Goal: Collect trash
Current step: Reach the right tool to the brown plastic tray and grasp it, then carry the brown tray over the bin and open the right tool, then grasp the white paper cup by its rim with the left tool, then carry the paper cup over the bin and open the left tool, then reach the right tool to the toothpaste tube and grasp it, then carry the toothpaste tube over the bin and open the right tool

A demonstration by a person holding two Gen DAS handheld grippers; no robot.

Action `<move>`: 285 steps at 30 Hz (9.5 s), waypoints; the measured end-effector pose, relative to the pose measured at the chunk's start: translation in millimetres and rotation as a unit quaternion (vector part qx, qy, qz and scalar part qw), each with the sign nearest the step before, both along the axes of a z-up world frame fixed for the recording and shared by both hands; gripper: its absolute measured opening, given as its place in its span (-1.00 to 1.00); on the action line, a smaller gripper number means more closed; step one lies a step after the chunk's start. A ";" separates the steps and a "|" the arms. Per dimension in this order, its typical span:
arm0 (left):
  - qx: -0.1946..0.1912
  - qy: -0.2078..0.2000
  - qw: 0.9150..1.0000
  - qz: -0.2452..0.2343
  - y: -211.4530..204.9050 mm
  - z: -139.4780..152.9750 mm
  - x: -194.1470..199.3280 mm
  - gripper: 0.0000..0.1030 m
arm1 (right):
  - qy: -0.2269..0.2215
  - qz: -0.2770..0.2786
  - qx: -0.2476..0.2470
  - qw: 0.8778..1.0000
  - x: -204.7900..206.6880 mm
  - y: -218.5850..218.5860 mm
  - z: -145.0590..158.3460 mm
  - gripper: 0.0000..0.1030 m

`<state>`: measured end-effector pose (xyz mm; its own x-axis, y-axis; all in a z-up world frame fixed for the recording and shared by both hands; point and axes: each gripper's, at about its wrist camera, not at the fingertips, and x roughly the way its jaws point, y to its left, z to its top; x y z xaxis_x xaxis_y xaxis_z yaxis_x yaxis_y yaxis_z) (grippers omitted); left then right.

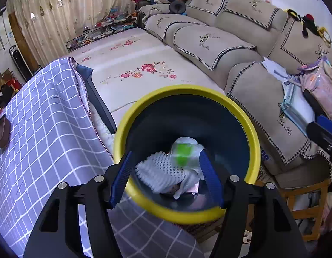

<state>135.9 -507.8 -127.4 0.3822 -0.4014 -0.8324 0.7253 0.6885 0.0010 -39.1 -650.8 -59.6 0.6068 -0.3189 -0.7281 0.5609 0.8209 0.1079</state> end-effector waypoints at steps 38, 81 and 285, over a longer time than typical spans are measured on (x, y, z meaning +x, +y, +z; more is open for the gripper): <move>-0.059 -0.071 0.934 0.346 494.2 23.6 60.4 0.48 | 0.004 0.301 0.031 0.953 286.6 334.2 18.0 0.52; -0.078 -0.042 0.946 0.312 487.8 0.9 67.2 0.54 | 0.062 0.231 0.028 0.971 340.3 310.7 4.5 0.27; -0.097 -0.069 0.920 0.375 603.9 2.1 64.1 0.58 | 0.073 0.328 0.037 0.941 337.1 508.4 -43.8 -0.55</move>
<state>200.0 96.1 -125.4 0.7081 -0.1183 -0.6961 0.0497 0.9918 -0.1181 298.0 -142.4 -103.4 0.5470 0.1436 -0.8247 -0.0500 0.9890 0.1391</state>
